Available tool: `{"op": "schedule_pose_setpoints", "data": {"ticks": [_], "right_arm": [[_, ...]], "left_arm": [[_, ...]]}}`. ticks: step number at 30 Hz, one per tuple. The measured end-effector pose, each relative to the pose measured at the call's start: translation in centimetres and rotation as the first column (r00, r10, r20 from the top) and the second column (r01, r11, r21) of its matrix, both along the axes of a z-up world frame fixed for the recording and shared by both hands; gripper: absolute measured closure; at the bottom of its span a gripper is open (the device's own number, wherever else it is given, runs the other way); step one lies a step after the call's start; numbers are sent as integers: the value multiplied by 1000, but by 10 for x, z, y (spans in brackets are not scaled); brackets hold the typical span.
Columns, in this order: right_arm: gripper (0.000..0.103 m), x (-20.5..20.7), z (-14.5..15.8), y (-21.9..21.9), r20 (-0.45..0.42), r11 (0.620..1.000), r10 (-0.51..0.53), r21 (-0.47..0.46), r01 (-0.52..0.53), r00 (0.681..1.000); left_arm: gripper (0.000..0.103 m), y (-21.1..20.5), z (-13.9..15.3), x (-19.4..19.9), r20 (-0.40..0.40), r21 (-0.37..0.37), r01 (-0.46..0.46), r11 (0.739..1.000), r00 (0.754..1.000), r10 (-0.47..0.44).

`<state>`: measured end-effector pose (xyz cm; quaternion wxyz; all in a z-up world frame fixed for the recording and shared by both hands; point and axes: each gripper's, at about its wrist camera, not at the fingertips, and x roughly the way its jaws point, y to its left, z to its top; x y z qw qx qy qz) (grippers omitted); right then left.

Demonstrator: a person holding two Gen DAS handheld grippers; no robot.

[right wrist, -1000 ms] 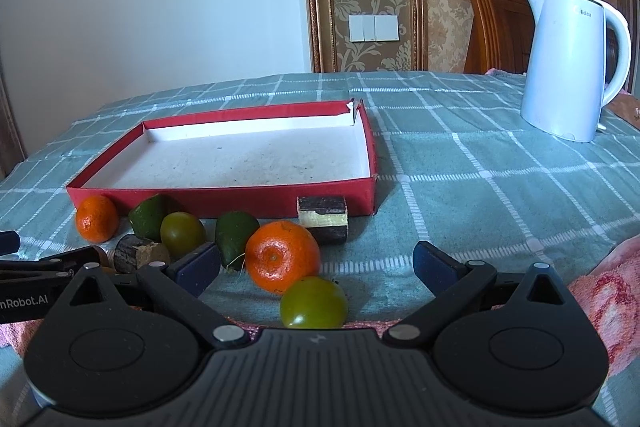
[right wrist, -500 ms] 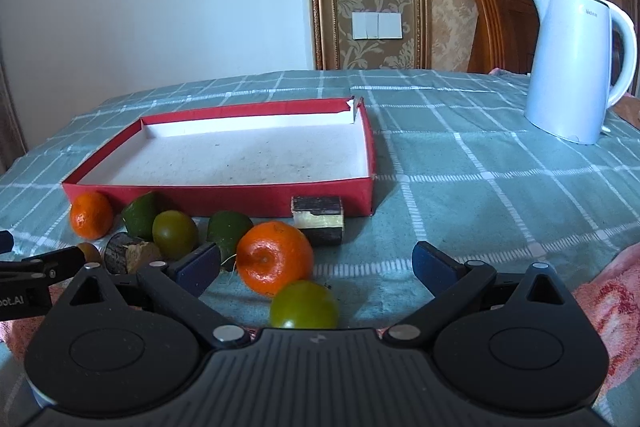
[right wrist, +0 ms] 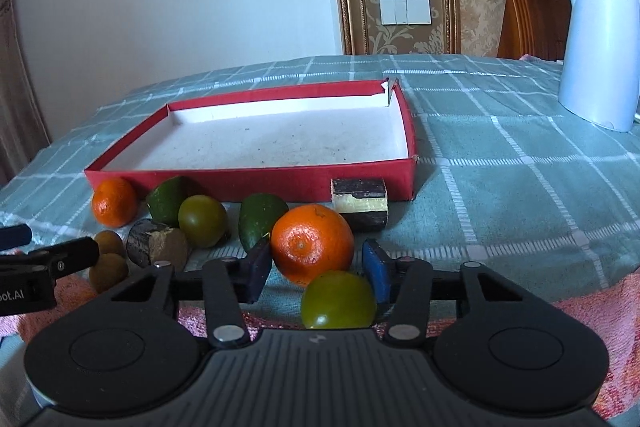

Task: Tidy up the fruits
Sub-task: 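Grasp a tangerine in front of the box with the right tool, then lift the tangerine into the box and open the right tool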

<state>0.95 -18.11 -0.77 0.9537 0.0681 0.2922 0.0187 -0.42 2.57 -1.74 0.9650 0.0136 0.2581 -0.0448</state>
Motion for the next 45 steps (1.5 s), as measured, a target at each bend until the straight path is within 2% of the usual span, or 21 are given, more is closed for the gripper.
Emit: {"op": "schedule_pose_setpoints", "data": {"ticks": [11, 17, 25, 29, 33, 41, 45], "right_arm": [[61, -7, 8, -5, 25, 999, 3, 32, -3, 1000], [61, -9, 25, -6, 76, 999, 16, 27, -18, 997], [61, 25, 45, -6, 113, 1000, 19, -21, -16, 993], [61, 59, 45, -8, 77, 999, 26, -40, -23, 997], [61, 98, 36, -14, -3, 999, 34, -40, -34, 999], [61, 142, 12, -15, -157, 996, 68, -44, -76, 985], [60, 143, 12, -10, -166, 991, 86, -86, -101, 982]], "left_arm": [[0, 0, -5, -7, 34, 24, 30, 999, 999, -31], [0, 4, -7, -5, 42, 1, 26, 1000, 999, -26], [0, 14, -15, 2, 7, -41, 8, 999, 1000, -8], [0, 19, -16, 4, -11, -79, 15, 997, 1000, -16], [0, 25, -18, 7, -33, -131, 16, 991, 999, -20], [0, 26, -20, 6, -35, -131, 14, 991, 999, -19], [0, 24, -19, 7, -37, -124, 9, 992, 999, -14]]}}
